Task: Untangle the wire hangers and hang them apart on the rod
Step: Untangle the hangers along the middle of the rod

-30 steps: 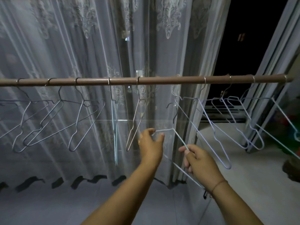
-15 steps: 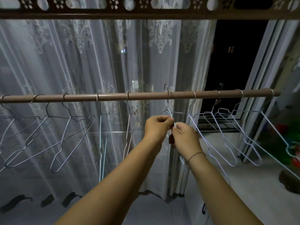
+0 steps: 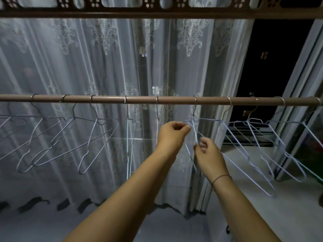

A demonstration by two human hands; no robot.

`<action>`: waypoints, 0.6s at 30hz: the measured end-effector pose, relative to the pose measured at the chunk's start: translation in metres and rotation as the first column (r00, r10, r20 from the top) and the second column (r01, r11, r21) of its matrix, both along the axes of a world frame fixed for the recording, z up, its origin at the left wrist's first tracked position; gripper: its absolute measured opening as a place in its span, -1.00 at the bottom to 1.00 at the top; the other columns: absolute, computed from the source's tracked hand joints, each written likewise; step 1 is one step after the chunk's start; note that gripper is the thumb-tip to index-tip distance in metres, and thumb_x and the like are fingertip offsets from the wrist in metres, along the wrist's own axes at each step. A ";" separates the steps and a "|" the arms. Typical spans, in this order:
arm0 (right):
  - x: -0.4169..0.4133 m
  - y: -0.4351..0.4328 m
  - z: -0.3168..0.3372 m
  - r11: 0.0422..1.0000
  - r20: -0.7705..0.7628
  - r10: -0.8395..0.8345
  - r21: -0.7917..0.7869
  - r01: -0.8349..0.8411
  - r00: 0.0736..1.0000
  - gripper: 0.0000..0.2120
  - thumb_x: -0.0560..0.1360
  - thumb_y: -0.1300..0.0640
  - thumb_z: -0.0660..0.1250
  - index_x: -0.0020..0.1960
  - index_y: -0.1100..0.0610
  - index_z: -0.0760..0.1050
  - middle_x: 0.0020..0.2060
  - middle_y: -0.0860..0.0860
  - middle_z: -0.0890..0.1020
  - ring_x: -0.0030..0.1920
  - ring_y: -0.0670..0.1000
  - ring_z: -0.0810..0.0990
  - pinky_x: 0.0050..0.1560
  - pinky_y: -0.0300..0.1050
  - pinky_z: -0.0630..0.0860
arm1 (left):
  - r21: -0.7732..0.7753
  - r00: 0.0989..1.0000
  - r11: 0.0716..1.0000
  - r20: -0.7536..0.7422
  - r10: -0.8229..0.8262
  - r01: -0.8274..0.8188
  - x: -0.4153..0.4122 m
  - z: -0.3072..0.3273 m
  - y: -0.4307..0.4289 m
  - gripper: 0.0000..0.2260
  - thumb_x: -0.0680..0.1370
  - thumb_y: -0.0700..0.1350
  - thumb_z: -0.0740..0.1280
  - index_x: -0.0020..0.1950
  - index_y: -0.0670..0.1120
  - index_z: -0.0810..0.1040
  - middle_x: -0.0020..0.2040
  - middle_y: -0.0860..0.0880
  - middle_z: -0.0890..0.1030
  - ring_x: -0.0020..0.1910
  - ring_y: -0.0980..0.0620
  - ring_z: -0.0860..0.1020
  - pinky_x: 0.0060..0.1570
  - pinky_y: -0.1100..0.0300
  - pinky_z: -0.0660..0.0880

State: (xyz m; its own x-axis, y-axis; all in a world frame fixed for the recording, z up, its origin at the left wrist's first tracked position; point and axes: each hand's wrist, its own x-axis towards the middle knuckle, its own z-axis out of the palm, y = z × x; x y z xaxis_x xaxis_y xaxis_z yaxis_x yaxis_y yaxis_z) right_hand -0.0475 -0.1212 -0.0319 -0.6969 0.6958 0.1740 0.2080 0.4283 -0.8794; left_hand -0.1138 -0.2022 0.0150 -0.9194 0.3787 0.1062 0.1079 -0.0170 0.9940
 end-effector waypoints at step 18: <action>-0.056 -0.149 0.007 0.971 -0.116 0.239 0.038 -0.236 0.964 -0.56 0.50 0.06 0.24 0.36 0.00 0.26 0.23 -0.11 0.35 0.27 -0.12 0.36 0.26 -0.18 0.35 | 0.061 0.975 0.974 -0.023 0.219 -0.218 -0.095 -0.016 -0.133 -0.80 0.50 -0.18 0.34 0.11 -0.15 0.58 -0.07 -0.04 0.61 -0.09 0.08 0.54 -0.02 0.24 0.46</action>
State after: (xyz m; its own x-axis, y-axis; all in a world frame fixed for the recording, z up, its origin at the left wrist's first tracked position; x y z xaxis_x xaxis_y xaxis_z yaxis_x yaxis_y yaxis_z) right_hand -0.1039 -0.2703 -0.0248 -0.8149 0.5073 0.2803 -0.0078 0.4740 -0.8805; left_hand -0.2083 -0.3352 -0.0007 -0.9753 0.1614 0.1506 0.1448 -0.0475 0.9883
